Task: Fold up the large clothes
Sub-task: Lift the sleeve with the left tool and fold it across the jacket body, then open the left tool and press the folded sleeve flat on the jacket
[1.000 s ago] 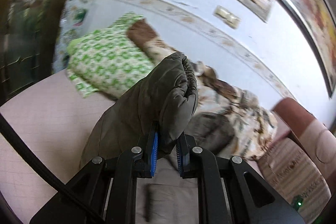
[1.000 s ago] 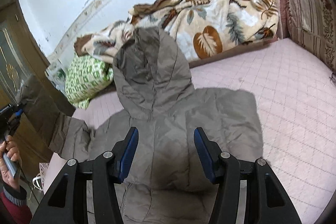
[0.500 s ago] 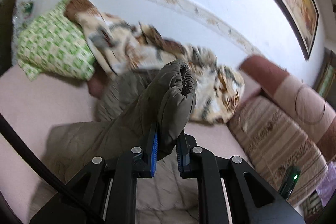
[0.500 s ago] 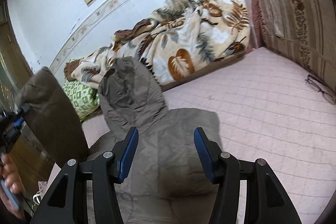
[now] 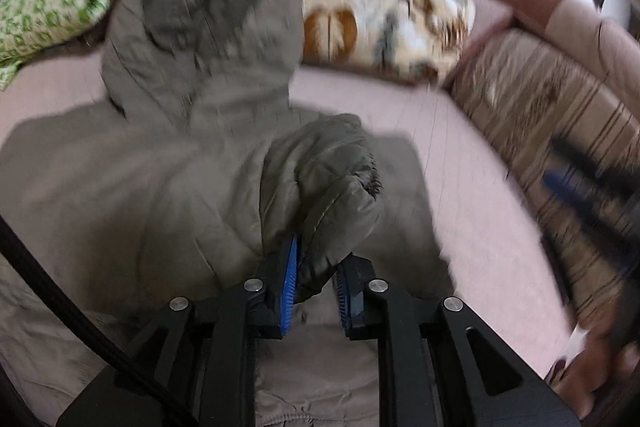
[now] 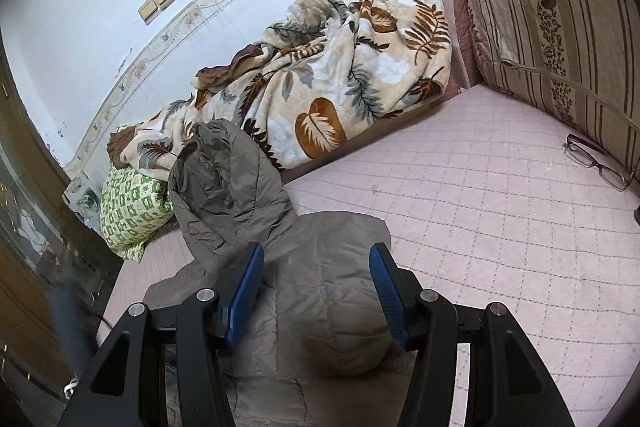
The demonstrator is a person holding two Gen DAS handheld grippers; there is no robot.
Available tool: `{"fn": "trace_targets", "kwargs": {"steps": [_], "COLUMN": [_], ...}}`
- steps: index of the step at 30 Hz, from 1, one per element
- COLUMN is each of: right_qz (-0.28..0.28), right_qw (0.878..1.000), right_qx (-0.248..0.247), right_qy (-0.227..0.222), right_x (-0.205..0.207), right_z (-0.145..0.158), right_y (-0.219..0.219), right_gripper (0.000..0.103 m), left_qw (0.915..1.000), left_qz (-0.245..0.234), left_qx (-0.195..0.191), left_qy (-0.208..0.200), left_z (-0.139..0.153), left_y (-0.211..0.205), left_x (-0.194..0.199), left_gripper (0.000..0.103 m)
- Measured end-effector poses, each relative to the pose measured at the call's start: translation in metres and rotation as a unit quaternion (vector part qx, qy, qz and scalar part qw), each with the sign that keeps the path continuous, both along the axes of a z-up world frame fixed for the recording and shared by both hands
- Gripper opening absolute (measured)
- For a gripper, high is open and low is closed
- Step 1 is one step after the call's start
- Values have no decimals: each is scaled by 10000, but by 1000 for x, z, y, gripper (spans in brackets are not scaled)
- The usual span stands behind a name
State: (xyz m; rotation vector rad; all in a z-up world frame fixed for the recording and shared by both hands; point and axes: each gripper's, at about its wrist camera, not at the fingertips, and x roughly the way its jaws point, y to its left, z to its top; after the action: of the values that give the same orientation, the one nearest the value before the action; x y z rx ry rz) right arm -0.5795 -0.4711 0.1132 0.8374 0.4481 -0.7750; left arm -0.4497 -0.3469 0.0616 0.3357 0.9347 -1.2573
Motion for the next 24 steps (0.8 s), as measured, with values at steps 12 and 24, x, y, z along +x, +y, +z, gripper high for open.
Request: {"fn": "trace_targets", "kwargs": {"steps": [12,24], "right_qz": [336,1617], "right_qw": [9990,9804], "right_qx": [-208,-468], "right_qy": [210,1019], "right_x": [37,118], "right_z": [0,-29], "right_y": [14,56], "right_gripper": [59,59], "left_qw": [9974,9857], "left_qz": [-302,1617], "left_qx": [-644,368], "left_qy": [-74,-310], "left_z": [57,16], "left_y": [57,110], "left_x": [27,217], "left_gripper": [58,63]}}
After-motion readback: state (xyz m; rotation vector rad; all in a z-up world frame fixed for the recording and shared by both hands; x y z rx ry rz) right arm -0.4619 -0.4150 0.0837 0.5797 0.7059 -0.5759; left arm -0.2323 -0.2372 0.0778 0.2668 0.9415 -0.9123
